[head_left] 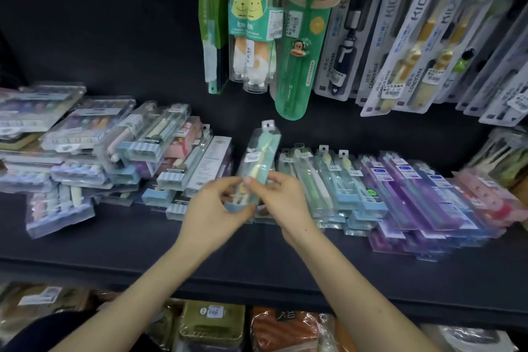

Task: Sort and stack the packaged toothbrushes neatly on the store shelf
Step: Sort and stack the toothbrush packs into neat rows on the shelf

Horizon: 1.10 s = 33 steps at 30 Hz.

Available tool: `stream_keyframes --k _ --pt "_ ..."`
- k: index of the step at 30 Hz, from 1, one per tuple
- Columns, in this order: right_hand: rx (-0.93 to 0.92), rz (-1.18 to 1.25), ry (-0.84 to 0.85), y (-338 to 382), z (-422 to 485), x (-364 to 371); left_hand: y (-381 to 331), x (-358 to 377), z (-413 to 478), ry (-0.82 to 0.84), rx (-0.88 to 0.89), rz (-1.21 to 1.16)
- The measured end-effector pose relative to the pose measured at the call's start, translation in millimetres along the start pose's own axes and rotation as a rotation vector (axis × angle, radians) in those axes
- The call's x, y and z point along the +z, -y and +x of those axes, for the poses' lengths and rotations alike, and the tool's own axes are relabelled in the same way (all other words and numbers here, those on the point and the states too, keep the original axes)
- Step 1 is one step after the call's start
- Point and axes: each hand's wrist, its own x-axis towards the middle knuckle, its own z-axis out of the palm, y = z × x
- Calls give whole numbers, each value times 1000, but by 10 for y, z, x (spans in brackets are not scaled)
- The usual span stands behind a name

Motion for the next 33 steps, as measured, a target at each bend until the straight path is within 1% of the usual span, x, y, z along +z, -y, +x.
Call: stream_keyframes --k 2,4,7,10,13,15,17,19,21,23,24,26,27,28,30,31,33 --pt "-13 67 -47 -3 -81 -116 -46 131 -59 50 91 3" --pt "-46 63 -87 -53 -138 -355 -82 239 -68 82 168 0" --pt "-92 -104 -175 -141 -219 -889 -146 407 10 98 263 103" --pt "-66 -301 -322 -219 -234 -1482 -215 662 183 161 233 189" --pt "-10 -428 -421 -234 -98 -1813 -295 956 410 290 193 298" --pt "-1 -450 -440 -199 57 -1831 -339 1112 552 376 175 353" --pt "-7 -549 -460 -165 224 -1792 -360 1230 658 438 176 412" --pt "-2 -739 -479 -155 365 -1776 -369 1303 732 484 170 473" --pt "-2 -992 -469 -174 425 -1766 -344 1325 762 519 166 514" --pt "-88 -1214 -505 -221 415 -1780 -311 1334 778 538 171 536" --pt "-179 -1270 -541 -257 390 -1781 -293 1332 783 542 172 539" --pt "-356 -1253 -541 -311 326 -1767 -266 1326 779 546 167 536" --pt "-394 -1264 -524 -344 312 -1769 -269 1321 777 547 166 532" --pt "-373 -1302 -483 -372 312 -1774 -285 1315 774 552 161 524" --pt "-248 -1403 -415 -359 328 -1777 -329 1279 756 564 156 506" --pt "-214 -1434 -413 -335 340 -1765 -342 1241 737 556 160 500" --pt "-250 -1389 -437 -254 323 -1647 -316 1107 679 468 182 483"
